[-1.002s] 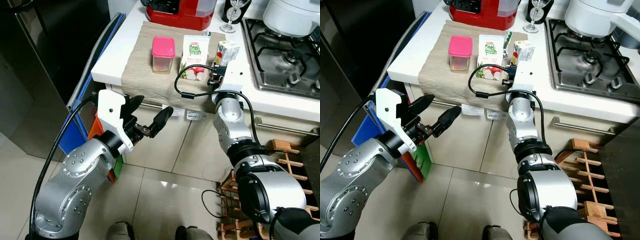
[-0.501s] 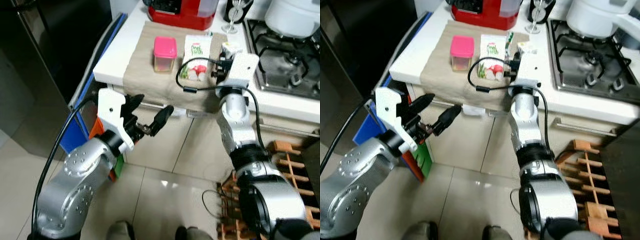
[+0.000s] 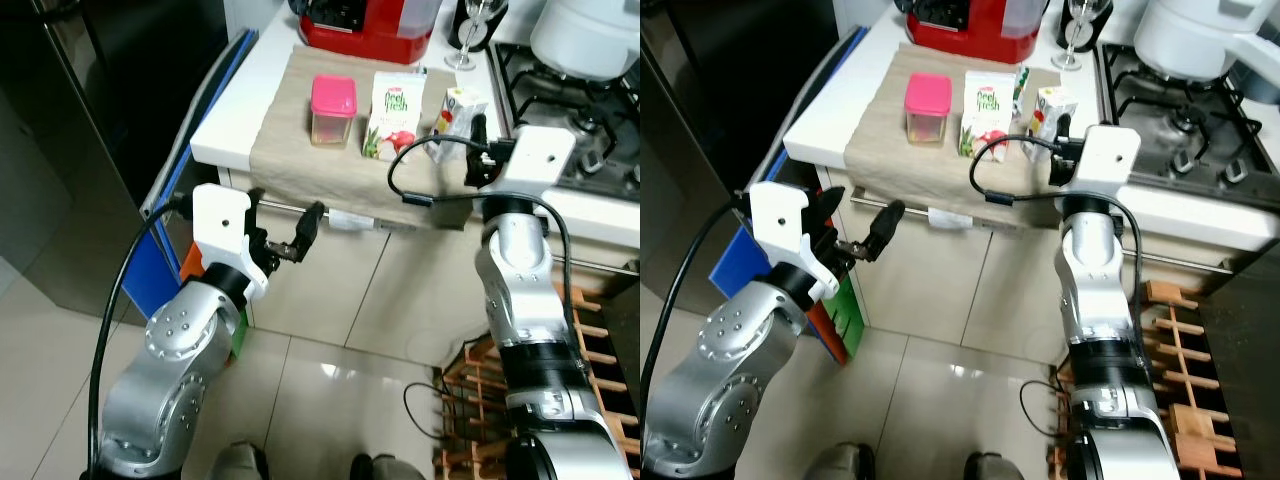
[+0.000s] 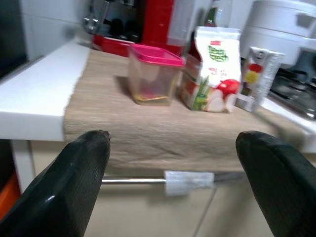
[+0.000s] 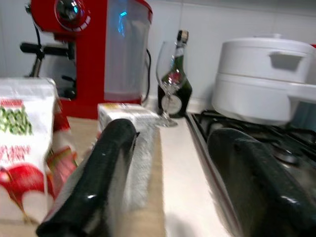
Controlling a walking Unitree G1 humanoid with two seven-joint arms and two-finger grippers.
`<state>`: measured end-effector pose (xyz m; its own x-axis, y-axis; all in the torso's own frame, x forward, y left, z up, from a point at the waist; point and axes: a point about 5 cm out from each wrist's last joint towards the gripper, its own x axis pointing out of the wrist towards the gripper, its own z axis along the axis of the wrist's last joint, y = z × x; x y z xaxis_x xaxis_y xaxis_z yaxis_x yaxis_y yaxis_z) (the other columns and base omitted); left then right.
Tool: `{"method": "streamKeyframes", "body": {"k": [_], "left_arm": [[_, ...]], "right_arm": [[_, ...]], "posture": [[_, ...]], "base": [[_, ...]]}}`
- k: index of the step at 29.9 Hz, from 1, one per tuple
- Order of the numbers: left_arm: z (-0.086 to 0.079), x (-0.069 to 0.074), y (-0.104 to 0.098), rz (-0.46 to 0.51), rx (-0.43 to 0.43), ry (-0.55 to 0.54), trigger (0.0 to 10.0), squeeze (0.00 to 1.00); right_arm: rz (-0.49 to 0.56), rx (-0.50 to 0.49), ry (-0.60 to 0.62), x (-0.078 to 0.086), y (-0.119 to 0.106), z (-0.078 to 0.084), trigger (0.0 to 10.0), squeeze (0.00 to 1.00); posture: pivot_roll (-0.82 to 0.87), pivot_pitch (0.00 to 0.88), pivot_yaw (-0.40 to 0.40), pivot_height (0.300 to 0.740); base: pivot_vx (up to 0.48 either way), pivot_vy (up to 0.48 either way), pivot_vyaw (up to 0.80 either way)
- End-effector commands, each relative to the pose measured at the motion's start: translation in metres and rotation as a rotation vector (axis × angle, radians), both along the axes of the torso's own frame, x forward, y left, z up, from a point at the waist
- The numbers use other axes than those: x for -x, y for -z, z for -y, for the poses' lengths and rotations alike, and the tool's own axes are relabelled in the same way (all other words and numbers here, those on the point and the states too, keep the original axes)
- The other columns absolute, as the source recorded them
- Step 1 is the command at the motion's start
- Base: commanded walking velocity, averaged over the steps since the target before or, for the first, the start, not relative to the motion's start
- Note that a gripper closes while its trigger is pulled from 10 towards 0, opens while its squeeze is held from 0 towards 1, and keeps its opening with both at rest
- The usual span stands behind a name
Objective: Restocking fridge
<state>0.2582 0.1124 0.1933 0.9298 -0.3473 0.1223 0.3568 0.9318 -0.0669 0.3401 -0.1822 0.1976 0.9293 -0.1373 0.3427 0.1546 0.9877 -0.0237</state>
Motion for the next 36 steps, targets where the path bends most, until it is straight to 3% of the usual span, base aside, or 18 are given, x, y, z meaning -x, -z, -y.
{"method": "streamKeyframes", "body": {"k": [1, 8, 13, 25, 26, 27, 36], "left_arm": [[0.002, -0.005, -0.002, 0.025, -0.003, -0.016, 10.0, 0.0], [-0.016, -0.021, -0.014, 0.11, 0.064, -0.165, 10.0, 0.0], [-0.004, -0.017, -0.027, 0.169, 0.059, -0.084, 10.0, 0.0], [0.003, -0.023, -0.022, 0.157, 0.075, -0.049, 10.0, 0.0], [0.002, -0.023, -0.022, 0.157, 0.072, -0.049, 10.0, 0.0], [0.002, -0.024, -0.021, 0.157, 0.062, -0.047, 10.0, 0.0], [-0.004, -0.032, -0.014, 0.133, -0.014, -0.095, 10.0, 0.0]], "right_arm": [[-0.002, 0.013, 0.001, 0.003, -0.002, 0.003, 10.0, 1.0], [-0.023, 0.036, -0.039, 0.013, 0.001, -0.005, 10.0, 1.0], [-0.045, 0.045, -0.068, 0.028, 0.008, -0.01, 10.0, 1.0], [-0.087, 0.058, -0.092, 0.026, 0.011, -0.016, 10.0, 1.0], [-0.089, 0.059, -0.089, 0.026, 0.011, -0.016, 10.0, 0.81], [-0.092, 0.059, -0.093, 0.025, 0.011, -0.018, 10.0, 0.0], [-0.111, 0.073, -0.135, 0.022, 0.016, -0.03, 10.0, 0.0]], "posture": [[0.05, 0.057, -0.05, 0.74], [0.01, 0.009, -0.043, 0.74], [-0.02, 0.002, -0.048, 0.74], [-0.02, 0.0, -0.047, 0.74], [-0.02, 0.0, -0.047, 0.74], [-0.02, 0.0, -0.047, 0.74], [-0.01, 0.0, -0.042, 0.74]], "base": [[0.0, 0.0, 0.0], [0.0, 0.0, 0.0], [0.0, 0.0, 0.0], [0.353, -0.02, 0.0], [0.435, 0.0, 0.0], [0.435, 0.0, 0.0], [0.048, 0.0, 0.0]]}}
